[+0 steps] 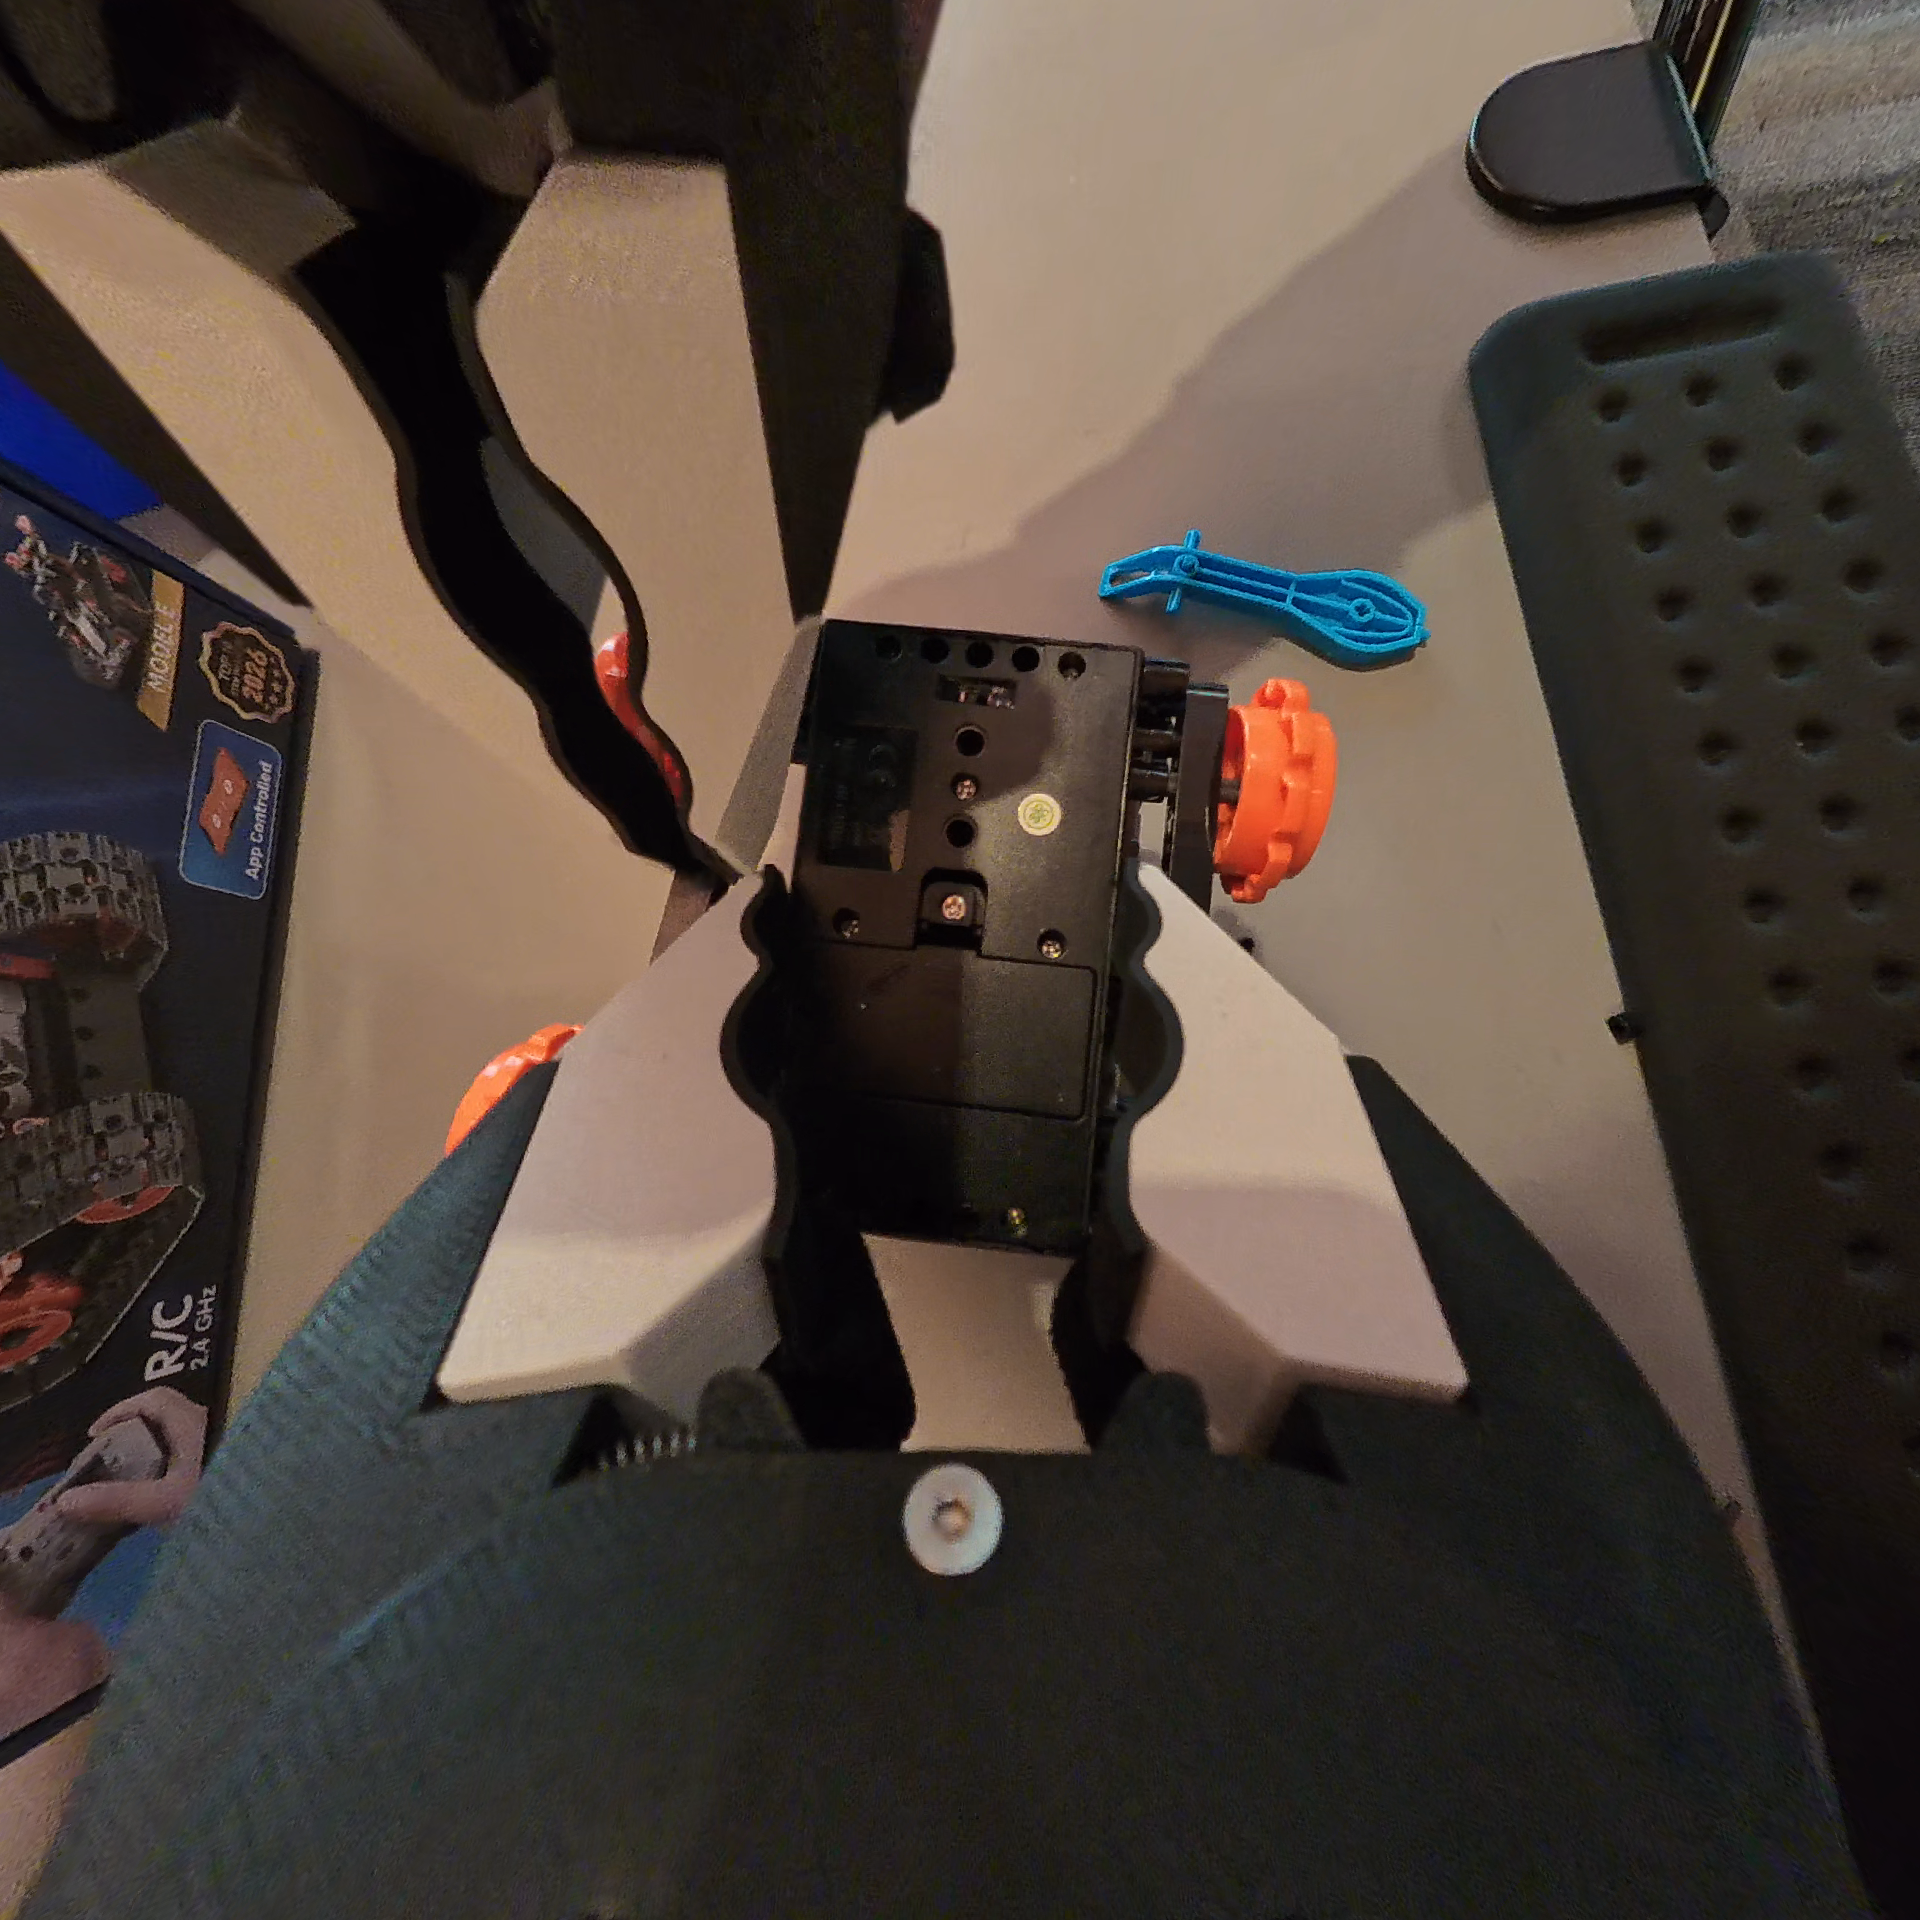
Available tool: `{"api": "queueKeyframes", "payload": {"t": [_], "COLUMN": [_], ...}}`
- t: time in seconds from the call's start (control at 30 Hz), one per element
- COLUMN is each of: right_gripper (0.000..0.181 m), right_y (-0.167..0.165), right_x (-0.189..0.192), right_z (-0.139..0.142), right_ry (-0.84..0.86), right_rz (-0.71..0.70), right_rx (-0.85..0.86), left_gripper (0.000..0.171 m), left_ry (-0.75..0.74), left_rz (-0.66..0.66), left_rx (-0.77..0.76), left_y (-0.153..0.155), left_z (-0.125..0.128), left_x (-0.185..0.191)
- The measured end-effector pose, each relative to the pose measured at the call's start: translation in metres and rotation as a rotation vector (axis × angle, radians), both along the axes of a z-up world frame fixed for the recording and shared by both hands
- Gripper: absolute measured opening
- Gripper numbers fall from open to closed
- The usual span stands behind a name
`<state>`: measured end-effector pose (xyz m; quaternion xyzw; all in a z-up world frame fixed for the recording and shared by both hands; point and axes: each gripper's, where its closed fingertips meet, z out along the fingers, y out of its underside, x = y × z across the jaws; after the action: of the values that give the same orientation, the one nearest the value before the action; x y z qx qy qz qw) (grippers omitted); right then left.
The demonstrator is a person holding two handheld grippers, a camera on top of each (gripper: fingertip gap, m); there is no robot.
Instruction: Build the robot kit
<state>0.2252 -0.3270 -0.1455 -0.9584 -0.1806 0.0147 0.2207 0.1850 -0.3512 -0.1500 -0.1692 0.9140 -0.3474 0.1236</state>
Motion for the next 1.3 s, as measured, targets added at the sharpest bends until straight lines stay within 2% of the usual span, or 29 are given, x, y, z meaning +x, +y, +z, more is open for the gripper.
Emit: {"api": "queueKeyframes", "payload": {"t": [0.1,0.2,0.3,0.43,0.53,0.63,0.8,0.9,1.0,1.13,1.3], "right_gripper": [0.004,0.006,0.024,0.014,0.013,0.017,0.018,0.006,0.007,0.006,0.005], "right_y": [0.001,-0.003,-0.015,-0.042,-0.052,-0.051,-0.047,-0.045,-0.043,-0.041,-0.038], "right_x": [0.001,-0.005,0.004,0.012,0.011,0.011,0.001,-0.002,-0.005,-0.012,-0.012], "right_z": [-0.001,0.013,0.034,0.030,0.016,0.013,0.014,0.013,0.011,0.011,0.011], "right_ry": [0.036,0.026,0.050,0.147,0.310,0.530,0.906,1.018,1.154,1.195,1.135], "right_rz": [-0.066,-0.039,-0.107,-0.231,-0.347,-0.456,-0.523,-0.548,-0.582,-0.576,-0.571], "right_rx": [0.018,0.046,0.120,0.159,0.193,0.293,0.401,0.443,0.482,0.496,0.532], "left_gripper": [0.063,0.063,0.063,0.063,0.063,0.063,0.063,0.063,0.063,0.063,0.062], "left_ry": [0.011,0.001,0.024,0.012,0.010,-0.013,-0.050,-0.070,-0.071,-0.060,-0.020], "left_rz": [0.007,-0.005,0.017,0.003,0.005,-0.002,-0.014,-0.029,-0.040,-0.065,-0.088], "left_rx": [-0.004,-0.006,-0.021,-0.016,-0.016,-0.005,0.013,0.026,0.028,0.043,0.054], "left_y": [0.000,-0.002,0.002,-0.001,-0.002,-0.004,-0.007,-0.009,-0.009,-0.013,-0.017], "left_z": [0.000,0.000,0.000,0.000,0.001,0.001,0.001,0.001,0.002,0.002,0.001], "left_x": [0.001,0.000,0.002,-0.001,-0.001,-0.003,-0.006,-0.008,-0.010,-0.014,-0.016]}}
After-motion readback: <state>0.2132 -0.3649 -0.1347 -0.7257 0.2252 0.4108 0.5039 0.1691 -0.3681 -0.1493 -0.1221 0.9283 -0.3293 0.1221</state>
